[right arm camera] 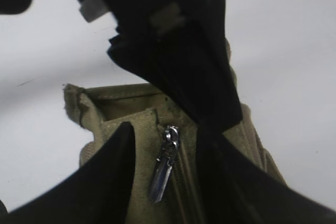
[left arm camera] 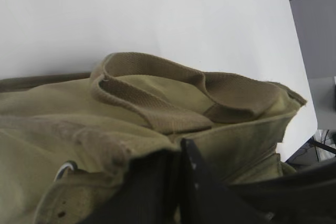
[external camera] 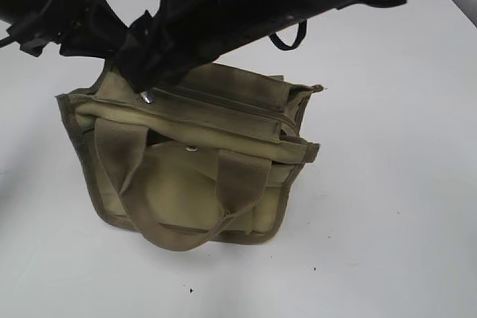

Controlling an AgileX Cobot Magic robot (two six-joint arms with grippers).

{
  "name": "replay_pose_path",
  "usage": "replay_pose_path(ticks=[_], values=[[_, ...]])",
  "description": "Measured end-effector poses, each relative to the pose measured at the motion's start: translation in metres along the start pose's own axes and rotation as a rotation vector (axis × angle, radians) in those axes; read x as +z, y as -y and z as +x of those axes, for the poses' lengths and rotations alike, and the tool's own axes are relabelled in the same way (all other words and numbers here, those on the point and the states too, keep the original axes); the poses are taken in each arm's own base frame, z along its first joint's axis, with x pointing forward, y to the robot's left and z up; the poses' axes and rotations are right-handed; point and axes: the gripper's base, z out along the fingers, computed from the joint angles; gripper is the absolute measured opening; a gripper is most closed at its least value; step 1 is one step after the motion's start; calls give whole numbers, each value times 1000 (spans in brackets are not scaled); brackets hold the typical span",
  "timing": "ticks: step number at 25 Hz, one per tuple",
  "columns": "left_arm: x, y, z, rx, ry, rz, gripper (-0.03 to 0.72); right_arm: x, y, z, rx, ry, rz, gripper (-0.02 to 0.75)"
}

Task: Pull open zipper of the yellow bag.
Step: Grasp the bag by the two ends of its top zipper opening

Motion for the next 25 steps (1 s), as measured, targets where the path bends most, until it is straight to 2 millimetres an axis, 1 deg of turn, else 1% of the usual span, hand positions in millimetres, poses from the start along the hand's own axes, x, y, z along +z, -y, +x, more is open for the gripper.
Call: replay_pose_path(ticks=[3, 7, 9, 11, 14, 16, 18, 20, 23, 25], values=[[0, 0, 0, -4, -2, 3, 28, 8, 1, 9, 27, -71, 1, 309], [0, 0, 0, -6, -3, 4, 28, 8, 0, 12, 38, -127, 31, 309], [0, 0, 0, -6, -3, 4, 28, 8, -7, 8, -1, -154, 41, 309], [0, 0, 0, -7, -5, 5, 28, 7, -17, 0, -39, -189, 45, 309], [0, 1, 1, -9, -6, 6, 28, 3, -35, -12, -49, -258, 74, 309], [0, 1, 1, -9, -6, 6, 28, 0, -40, -17, -33, -293, 128, 309], [0, 1, 1, -9, -6, 6, 28, -1, -41, -19, -13, -303, 173, 309], [0, 1, 1, -9, -7, 7, 28, 3, -40, -16, 10, -320, 198, 312], [0, 1, 1, -10, -8, 8, 28, 17, -39, -7, 19, -352, 203, 331], [0, 1, 1, -9, -9, 7, 28, 23, -39, -5, 22, -348, 201, 337]])
